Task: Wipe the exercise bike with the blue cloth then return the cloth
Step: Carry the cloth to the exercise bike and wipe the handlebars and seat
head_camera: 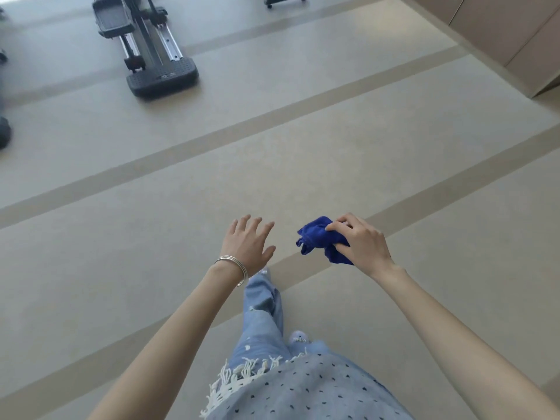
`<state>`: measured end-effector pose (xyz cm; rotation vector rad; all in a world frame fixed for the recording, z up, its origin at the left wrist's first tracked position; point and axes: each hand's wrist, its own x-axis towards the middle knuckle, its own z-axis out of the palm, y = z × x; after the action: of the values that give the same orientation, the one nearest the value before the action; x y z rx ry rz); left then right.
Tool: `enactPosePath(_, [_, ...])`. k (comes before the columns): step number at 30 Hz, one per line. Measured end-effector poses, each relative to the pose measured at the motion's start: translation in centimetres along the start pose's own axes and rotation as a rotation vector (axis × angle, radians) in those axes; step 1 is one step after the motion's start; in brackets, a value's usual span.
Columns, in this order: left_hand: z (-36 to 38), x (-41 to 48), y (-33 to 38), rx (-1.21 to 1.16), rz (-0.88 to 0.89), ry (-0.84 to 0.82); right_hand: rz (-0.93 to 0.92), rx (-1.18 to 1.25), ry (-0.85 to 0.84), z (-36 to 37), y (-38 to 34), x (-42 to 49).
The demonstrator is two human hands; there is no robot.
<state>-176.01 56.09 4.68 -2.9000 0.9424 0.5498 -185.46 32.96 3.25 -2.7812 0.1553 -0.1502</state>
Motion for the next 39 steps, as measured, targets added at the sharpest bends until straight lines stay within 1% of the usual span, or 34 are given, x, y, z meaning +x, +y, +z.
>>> enactPosePath(4, [-1.5,4.7,-2.5,0.015,0.014,-0.010,0.016,0.011,-0.010,0.3,0.3,5.4])
enactPosePath(9, [-5.4,12.1,-6.5,-0.005,0.058,0.042,0.059,-0.007,0.021,0.0,0.1,14.1])
enactPosePath(12, [-7.4,15.8,-8.9,-0.006,0.087,0.036,0.095,-0.013,0.049,-0.1,-0.1,18.8])
enactPosePath(19, [-10.2,23.0,-14.1,0.011,0.098,0.031,0.148,-0.005,0.027,1.1,-0.2,26.5])
enactPosePath(29, [-12.7,34.7,-17.9,0.008,0.014,-0.002,0.093,0.005,-0.060,2.6,2.6,39.8])
enactPosePath(39, [-19.8,50.7,-20.2,0.023,-0.074,-0.004,0.051,0.067,-0.055,1.5,8.1,58.1])
